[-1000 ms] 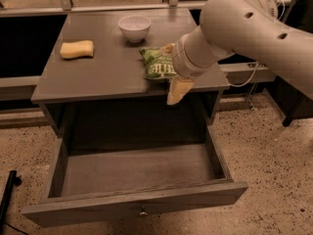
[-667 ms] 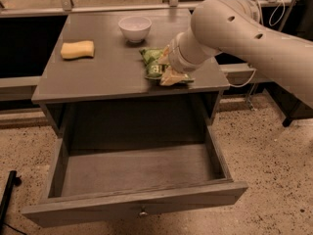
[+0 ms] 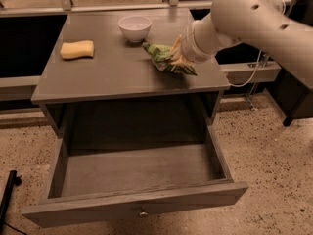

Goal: Place green jalapeno chip bag into top drawer

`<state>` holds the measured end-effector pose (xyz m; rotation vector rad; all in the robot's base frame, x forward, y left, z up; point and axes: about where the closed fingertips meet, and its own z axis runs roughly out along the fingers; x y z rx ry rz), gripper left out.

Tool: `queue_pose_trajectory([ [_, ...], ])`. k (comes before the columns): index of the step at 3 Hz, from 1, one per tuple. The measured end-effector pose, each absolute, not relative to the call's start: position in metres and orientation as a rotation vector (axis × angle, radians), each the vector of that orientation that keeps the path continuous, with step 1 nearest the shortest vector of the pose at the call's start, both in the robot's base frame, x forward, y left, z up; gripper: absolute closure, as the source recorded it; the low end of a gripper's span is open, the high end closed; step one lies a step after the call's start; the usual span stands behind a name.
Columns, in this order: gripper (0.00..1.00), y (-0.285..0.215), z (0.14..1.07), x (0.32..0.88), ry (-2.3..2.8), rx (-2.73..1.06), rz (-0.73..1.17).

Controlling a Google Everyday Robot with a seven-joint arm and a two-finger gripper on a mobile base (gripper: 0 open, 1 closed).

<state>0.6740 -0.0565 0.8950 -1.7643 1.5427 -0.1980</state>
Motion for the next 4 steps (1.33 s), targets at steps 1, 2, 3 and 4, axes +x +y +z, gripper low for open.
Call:
queue_pose_trajectory([
  [1,1.0,-0.071,0.942,0.63,1.422,-1.744,-0.124],
  [2,1.0,-0.095,0.97,0.562,1.323,-1.854,-0.112],
  [3,1.0,-0.108,0.96,0.51,1.314,-1.977,-0.046],
  [4,1.0,-0.095,0.932,0.475,1.327,-2.11,-0.061],
])
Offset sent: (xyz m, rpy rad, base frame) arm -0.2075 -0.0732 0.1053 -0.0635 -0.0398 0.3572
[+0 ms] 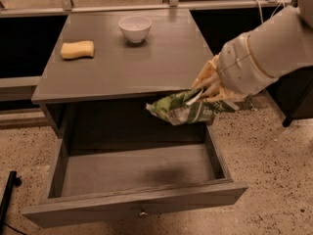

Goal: Place green jalapeno chip bag into top drawer

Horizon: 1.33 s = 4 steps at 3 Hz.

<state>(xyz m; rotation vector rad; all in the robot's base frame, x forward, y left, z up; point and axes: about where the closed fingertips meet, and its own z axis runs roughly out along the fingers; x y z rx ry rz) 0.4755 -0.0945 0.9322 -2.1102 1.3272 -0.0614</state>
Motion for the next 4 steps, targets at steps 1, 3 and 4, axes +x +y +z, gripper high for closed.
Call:
queue_pose_trajectory([
  [1,1.0,-0.092,0.884,0.484,1.373,-2.186,-0.141],
  [3,0.81,-0.099,0.805,0.559,1.458,-2.166,-0.252],
  [4,0.58,-0.1,0.786,0.579,1.508,-2.128,-0.199],
])
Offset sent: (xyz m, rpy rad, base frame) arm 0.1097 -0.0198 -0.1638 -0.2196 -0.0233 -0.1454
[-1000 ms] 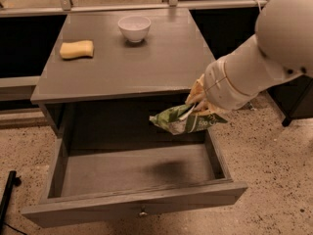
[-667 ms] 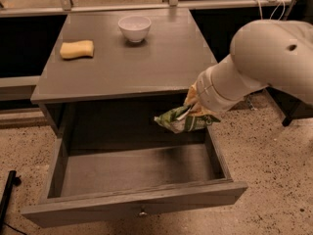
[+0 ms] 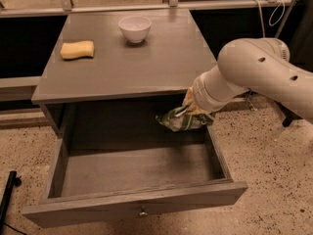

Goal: Place green jalapeno chip bag into top drawer

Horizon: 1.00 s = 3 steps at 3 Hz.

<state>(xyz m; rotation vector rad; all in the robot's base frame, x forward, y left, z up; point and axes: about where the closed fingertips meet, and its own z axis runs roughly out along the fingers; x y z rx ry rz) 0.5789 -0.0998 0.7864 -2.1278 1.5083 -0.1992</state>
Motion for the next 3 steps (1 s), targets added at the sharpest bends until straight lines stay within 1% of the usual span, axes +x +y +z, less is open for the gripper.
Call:
queue_pose_trajectory([
  [1,0.35,-0.1,0.785,0.58,1.51,-2.127,-0.195],
  [2,0.04,-0.101,0.786,0.578,1.513,-2.132,-0.191],
  [3,0.0,-0.105,0.794,0.565,1.531,-2.165,-0.164],
])
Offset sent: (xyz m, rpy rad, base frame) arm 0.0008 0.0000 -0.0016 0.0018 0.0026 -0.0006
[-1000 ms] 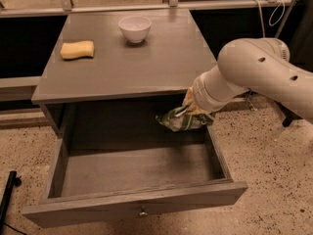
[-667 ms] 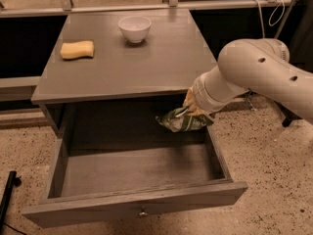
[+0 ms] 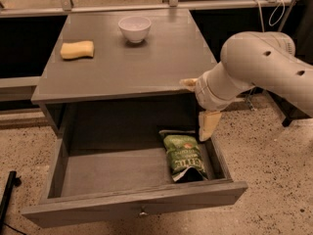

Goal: Place green jalapeno chip bag into top drawer

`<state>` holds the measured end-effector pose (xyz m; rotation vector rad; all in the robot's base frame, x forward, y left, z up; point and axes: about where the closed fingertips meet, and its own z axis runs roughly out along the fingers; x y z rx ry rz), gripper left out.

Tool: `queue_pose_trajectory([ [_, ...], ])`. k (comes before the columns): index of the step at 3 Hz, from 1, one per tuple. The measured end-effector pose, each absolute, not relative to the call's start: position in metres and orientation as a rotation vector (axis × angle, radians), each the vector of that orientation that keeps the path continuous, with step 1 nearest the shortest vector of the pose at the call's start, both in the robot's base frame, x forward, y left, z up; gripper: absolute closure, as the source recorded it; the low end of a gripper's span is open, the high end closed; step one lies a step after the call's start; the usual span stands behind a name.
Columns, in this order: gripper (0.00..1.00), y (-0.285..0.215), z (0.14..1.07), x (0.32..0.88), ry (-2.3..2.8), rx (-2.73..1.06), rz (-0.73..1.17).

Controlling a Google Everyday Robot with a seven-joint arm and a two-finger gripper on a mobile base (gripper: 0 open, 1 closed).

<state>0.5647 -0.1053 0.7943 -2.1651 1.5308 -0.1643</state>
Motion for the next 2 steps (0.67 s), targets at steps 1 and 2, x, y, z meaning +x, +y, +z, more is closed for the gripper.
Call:
queue_pose_trajectory([
  [1,0.0,-0.129,0.8322,0.532,1.56,-2.155,-0.166],
  [2,0.0,-0.133,0.8383,0.5249,1.569,-2.152,-0.164],
])
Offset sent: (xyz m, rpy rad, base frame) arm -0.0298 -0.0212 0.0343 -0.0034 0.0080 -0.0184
